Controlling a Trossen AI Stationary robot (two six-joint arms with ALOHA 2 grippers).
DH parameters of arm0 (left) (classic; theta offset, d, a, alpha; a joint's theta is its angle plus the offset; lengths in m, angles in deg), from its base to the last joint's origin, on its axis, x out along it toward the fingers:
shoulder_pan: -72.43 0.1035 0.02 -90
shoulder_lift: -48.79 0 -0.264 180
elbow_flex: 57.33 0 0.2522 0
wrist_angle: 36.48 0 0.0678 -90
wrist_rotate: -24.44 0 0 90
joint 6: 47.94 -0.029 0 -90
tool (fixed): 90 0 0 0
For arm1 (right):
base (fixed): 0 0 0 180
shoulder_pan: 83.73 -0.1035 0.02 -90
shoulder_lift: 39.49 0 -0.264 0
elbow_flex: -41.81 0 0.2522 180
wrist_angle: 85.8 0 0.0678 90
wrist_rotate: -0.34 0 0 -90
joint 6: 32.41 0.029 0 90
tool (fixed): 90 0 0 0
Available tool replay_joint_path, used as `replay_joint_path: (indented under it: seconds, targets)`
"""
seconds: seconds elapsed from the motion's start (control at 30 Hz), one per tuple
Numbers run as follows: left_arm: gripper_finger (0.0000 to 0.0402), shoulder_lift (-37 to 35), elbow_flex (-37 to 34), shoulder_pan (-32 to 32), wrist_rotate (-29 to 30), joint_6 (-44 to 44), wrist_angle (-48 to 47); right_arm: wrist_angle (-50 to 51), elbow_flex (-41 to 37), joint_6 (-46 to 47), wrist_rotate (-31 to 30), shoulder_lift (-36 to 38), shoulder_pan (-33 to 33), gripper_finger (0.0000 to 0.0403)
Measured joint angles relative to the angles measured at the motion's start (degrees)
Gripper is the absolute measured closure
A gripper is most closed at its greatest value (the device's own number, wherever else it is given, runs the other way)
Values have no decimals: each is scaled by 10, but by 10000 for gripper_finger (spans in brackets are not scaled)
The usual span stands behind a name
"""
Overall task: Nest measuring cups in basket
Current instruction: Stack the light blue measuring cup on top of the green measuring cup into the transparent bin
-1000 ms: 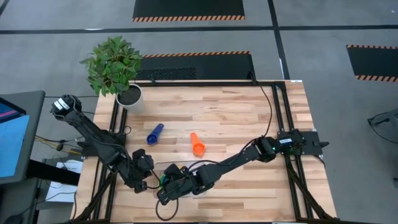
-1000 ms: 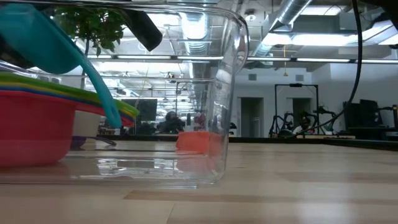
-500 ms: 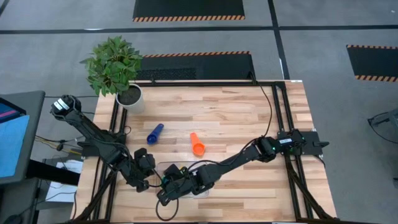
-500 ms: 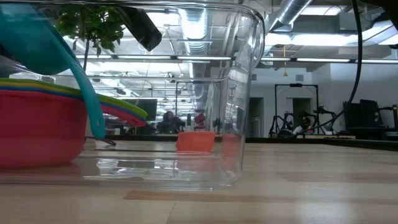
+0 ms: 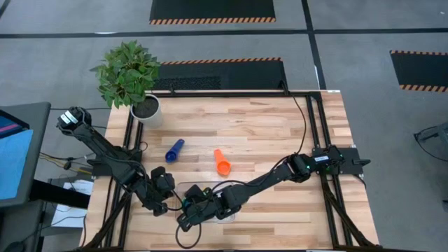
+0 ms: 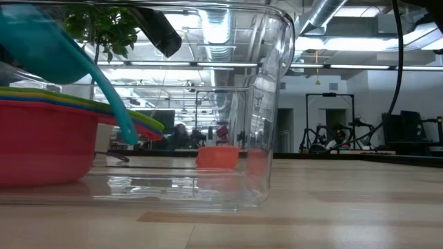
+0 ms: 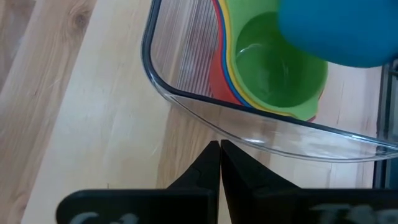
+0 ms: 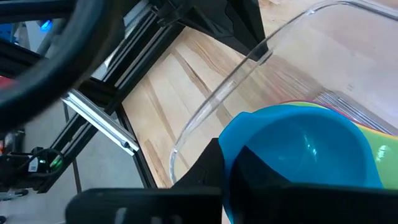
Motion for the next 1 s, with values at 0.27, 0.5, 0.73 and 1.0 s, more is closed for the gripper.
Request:
replay_joint_path:
  seconds: [0.27,0.5,0.73,1.0]
  targets:
    - [401,0,0,0,0,0,-6,12,0,1,0,0,0,393]
    - [401,0,0,0,0,-19,-6,12,0,2,0,0,0,389]
    - [401,0,0,0,0,-19,-6,12,0,2,-1,0,0,392]
    - [401,0,0,0,0,-19,-6,12,0,2,-1,0,0,394]
